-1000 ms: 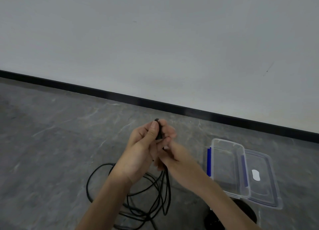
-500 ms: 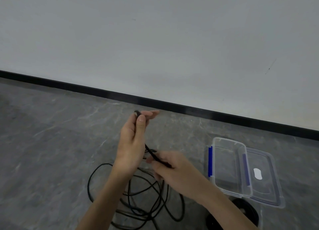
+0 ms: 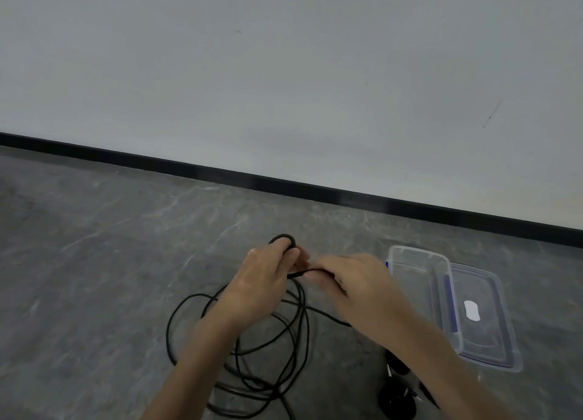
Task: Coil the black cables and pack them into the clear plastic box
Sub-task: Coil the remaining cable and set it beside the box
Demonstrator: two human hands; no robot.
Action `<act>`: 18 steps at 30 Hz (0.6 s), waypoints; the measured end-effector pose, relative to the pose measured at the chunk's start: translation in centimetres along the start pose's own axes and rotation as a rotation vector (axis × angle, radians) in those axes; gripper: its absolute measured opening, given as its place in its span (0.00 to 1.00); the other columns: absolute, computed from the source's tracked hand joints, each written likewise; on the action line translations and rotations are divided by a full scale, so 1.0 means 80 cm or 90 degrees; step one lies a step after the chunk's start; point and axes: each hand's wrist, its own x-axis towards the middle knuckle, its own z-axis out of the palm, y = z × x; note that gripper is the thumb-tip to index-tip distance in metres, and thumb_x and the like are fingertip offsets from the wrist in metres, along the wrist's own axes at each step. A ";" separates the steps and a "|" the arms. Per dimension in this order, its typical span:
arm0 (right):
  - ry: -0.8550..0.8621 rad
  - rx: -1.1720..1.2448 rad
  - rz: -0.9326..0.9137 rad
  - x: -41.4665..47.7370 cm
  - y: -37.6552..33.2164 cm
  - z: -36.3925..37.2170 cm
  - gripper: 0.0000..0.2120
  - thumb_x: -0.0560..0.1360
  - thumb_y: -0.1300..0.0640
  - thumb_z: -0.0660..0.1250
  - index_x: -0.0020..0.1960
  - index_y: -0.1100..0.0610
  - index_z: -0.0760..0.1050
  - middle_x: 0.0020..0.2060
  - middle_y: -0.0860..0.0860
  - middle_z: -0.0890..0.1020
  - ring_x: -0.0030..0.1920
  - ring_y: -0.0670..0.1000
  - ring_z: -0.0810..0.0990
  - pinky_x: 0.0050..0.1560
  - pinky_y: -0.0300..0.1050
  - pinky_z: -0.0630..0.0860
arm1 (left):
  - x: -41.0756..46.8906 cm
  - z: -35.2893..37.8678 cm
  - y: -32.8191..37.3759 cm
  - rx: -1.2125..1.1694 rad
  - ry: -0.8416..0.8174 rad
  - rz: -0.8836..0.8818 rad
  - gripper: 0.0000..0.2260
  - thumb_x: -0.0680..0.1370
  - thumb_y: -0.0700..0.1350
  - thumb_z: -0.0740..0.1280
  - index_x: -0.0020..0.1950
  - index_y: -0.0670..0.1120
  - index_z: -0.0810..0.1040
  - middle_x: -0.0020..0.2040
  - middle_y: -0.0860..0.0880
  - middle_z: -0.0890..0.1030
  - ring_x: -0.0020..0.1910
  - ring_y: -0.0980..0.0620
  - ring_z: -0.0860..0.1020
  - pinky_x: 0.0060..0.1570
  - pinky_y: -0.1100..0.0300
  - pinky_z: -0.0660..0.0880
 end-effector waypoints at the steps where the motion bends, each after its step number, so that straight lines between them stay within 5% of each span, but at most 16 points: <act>1: 0.026 -0.008 -0.011 0.000 0.002 -0.002 0.20 0.78 0.41 0.54 0.46 0.51 0.80 0.34 0.43 0.81 0.33 0.42 0.77 0.33 0.42 0.75 | -0.002 0.001 0.002 0.010 -0.032 -0.005 0.12 0.84 0.43 0.56 0.45 0.49 0.75 0.38 0.62 0.79 0.40 0.63 0.78 0.43 0.70 0.72; 4: 0.105 -0.025 -0.039 0.001 0.012 -0.011 0.18 0.75 0.40 0.59 0.41 0.52 0.79 0.34 0.42 0.77 0.33 0.40 0.72 0.32 0.34 0.69 | -0.008 0.004 0.006 -0.059 -0.137 -0.049 0.15 0.84 0.44 0.53 0.44 0.46 0.77 0.35 0.60 0.81 0.37 0.64 0.79 0.43 0.69 0.73; 6: 0.140 0.002 -0.041 0.001 0.021 -0.014 0.18 0.75 0.39 0.60 0.41 0.52 0.80 0.35 0.43 0.77 0.36 0.42 0.73 0.35 0.39 0.72 | -0.010 0.004 0.011 -0.204 -0.178 -0.075 0.18 0.85 0.44 0.52 0.48 0.38 0.77 0.39 0.51 0.83 0.41 0.57 0.81 0.49 0.62 0.76; 10: 0.185 0.081 -0.041 0.004 0.032 -0.018 0.14 0.74 0.41 0.64 0.44 0.50 0.82 0.37 0.41 0.79 0.39 0.45 0.74 0.41 0.50 0.73 | -0.017 0.002 0.029 -0.373 -0.255 -0.095 0.20 0.83 0.48 0.50 0.51 0.36 0.75 0.39 0.47 0.82 0.40 0.55 0.81 0.45 0.67 0.73; 15: 0.145 0.260 0.023 0.004 0.029 -0.025 0.13 0.72 0.45 0.69 0.49 0.53 0.84 0.40 0.41 0.79 0.43 0.43 0.79 0.44 0.33 0.73 | -0.021 0.000 0.038 -0.486 -0.318 -0.065 0.19 0.83 0.52 0.50 0.48 0.40 0.73 0.39 0.45 0.80 0.42 0.49 0.80 0.49 0.60 0.75; 18: 0.110 0.325 0.050 0.003 0.026 -0.025 0.12 0.74 0.50 0.66 0.50 0.55 0.83 0.41 0.41 0.81 0.46 0.42 0.81 0.48 0.31 0.74 | -0.022 -0.002 0.039 -0.551 -0.339 -0.039 0.16 0.84 0.49 0.51 0.47 0.42 0.73 0.38 0.45 0.80 0.41 0.50 0.79 0.46 0.62 0.74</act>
